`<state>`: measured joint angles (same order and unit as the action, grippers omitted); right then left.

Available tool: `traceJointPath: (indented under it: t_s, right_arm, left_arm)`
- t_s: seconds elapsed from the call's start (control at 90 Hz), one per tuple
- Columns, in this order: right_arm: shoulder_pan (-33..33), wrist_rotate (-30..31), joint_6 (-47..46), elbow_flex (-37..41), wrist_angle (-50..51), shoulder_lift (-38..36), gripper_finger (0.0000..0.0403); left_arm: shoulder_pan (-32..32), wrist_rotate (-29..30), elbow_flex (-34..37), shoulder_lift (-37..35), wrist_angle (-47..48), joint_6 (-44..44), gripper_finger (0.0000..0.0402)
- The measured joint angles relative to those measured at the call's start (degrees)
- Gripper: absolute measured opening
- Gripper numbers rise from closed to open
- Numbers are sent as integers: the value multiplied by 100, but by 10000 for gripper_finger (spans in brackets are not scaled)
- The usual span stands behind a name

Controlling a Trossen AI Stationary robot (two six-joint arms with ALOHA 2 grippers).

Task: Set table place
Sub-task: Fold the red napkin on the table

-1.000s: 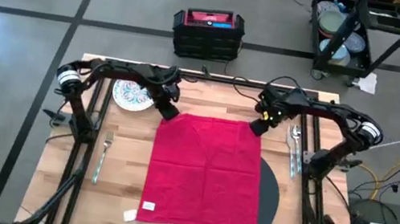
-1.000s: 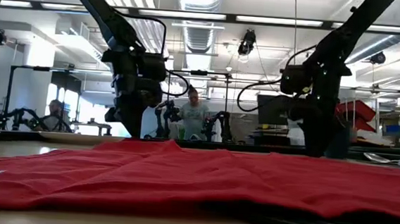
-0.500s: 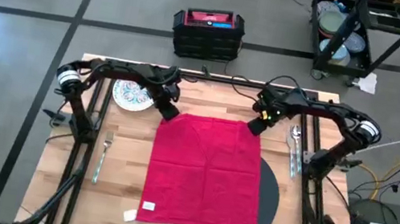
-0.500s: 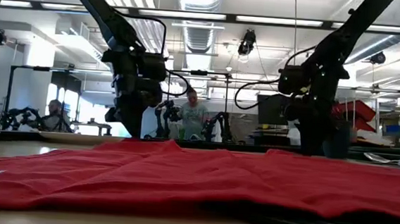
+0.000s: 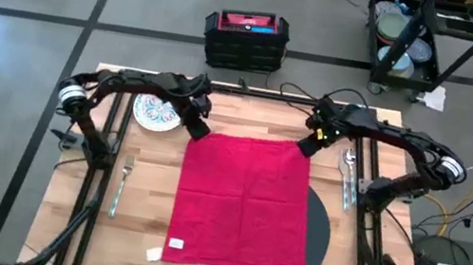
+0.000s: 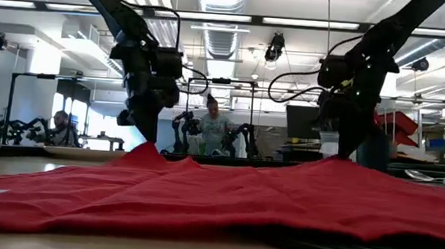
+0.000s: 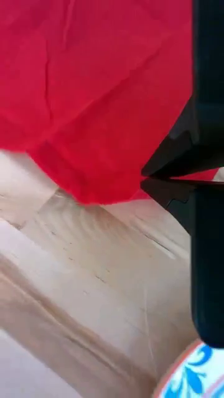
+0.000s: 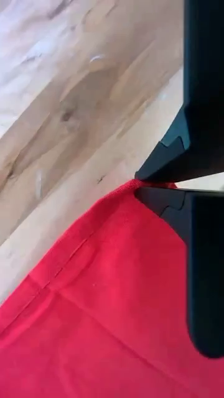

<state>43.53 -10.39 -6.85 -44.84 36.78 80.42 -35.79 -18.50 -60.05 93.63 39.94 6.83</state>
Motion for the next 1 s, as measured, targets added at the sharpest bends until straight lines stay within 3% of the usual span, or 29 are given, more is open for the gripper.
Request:
traceJointPath:
  t_s: [0.289, 0.556, 1.0]
  right_arm:
    - [0, -74, -111, 0, 495, -716, 0]
    - [-67, -778, -260, 0, 852, -1169, 0]
    - [-466, -1131, -452, 0, 1077, -1641, 0]
  left_arm:
    - [152, 54, 20, -568, 497, 9, 0]
    - [416, 57, 20, -933, 663, 77, 0]
    - [1010, 280, 20, -1292, 713, 558, 0]
